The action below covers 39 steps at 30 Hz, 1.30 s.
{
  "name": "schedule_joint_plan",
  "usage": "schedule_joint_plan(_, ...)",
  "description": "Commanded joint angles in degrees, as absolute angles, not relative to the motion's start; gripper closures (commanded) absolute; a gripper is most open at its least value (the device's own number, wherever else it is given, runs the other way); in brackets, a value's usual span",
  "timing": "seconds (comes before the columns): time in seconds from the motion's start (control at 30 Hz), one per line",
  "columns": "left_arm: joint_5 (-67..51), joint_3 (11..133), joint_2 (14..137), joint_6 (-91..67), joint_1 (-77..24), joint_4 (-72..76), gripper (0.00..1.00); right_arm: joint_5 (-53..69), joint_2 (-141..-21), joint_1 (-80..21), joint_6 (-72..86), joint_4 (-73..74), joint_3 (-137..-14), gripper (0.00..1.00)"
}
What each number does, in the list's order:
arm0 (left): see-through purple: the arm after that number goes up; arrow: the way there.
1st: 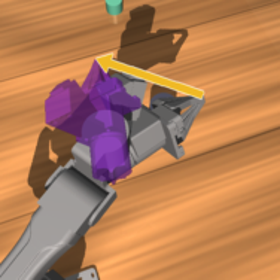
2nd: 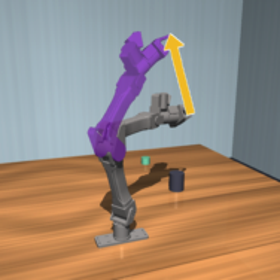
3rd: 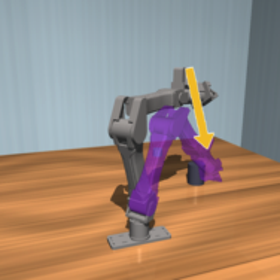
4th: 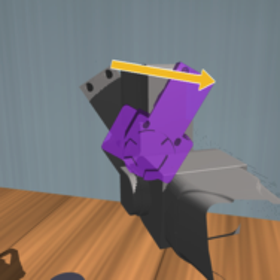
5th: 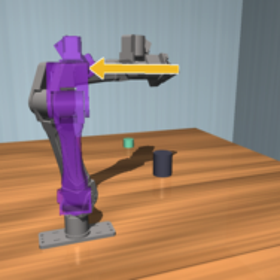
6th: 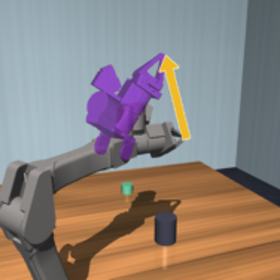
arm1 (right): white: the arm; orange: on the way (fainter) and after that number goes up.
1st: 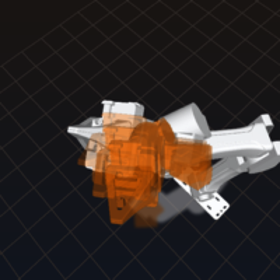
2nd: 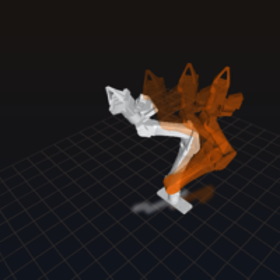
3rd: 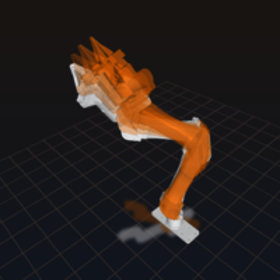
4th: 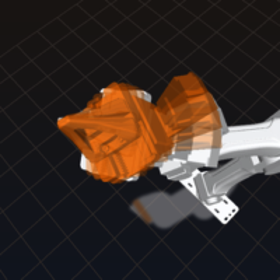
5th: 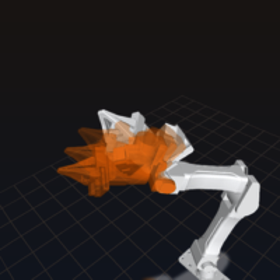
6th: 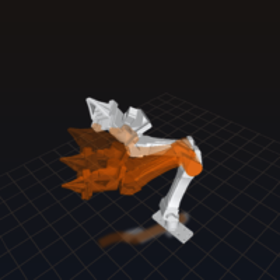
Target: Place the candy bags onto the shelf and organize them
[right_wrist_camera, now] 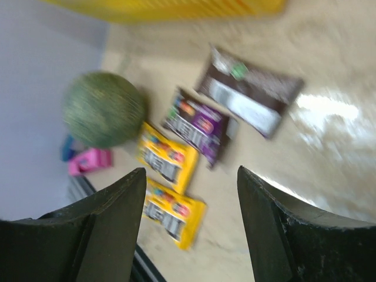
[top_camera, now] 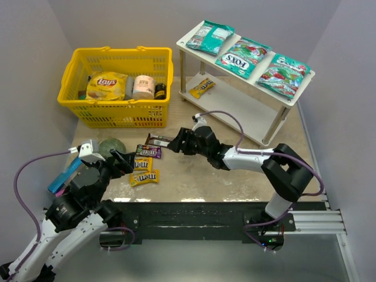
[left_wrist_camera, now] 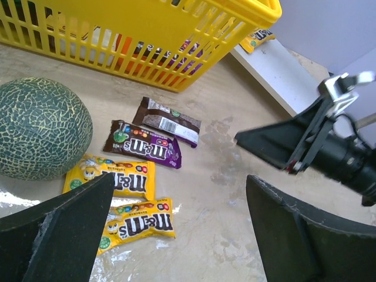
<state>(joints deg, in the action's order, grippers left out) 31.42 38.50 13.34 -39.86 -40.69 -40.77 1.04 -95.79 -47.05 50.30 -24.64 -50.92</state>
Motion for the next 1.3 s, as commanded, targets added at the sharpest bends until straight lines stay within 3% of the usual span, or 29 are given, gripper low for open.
schedule_joint_plan(0.0,31.6,38.4,13.3,-39.7,-40.5,-38.4,0.0,0.2,-99.7,-48.7,50.3,-23.7,-48.4,0.38)
schedule_joint_plan(0.1,31.3,38.3,13.4,-39.7,-40.5,-38.4,0.01,-2.1,-104.7,-51.1,51.0,-24.0,-51.8,0.44)
schedule_joint_plan(0.33,31.0,38.4,14.6,-39.6,-40.5,-38.2,0.0,-4.6,-113.8,-54.9,52.5,-23.3,-59.6,0.44)
schedule_joint_plan(0.77,31.3,38.7,18.5,-40.0,-40.5,-38.7,0.0,-13.6,-117.6,-55.0,54.2,-19.2,-63.5,0.56)
schedule_joint_plan(0.87,31.6,38.1,18.8,-40.0,-40.5,-37.8,0.01,-14.1,-118.7,-54.8,54.0,-19.5,-64.6,0.69)
schedule_joint_plan(0.9,32.0,37.8,18.8,-40.2,-40.5,-37.6,0.01,-13.9,-119.6,-54.8,54.0,-19.3,-64.9,0.82)
schedule_joint_plan(1.0,34.5,37.8,19.2,-42.4,-40.5,-38.4,0.02,-13.9,-118.3,-54.1,54.2,-18.5,-63.8,1.0)
schedule_joint_plan(1.13,34.6,37.4,20.1,-42.2,-40.5,-36.2,0.0,-13.3,-113.4,-51.9,53.0,-19.4,-57.9,1.0)
schedule_joint_plan(1.27,26.0,36.8,23.5,-37.4,-40.5,-29.3,0.01,-10.0,-106.4,-48.4,49.5,-19.3,-48.5,1.0)
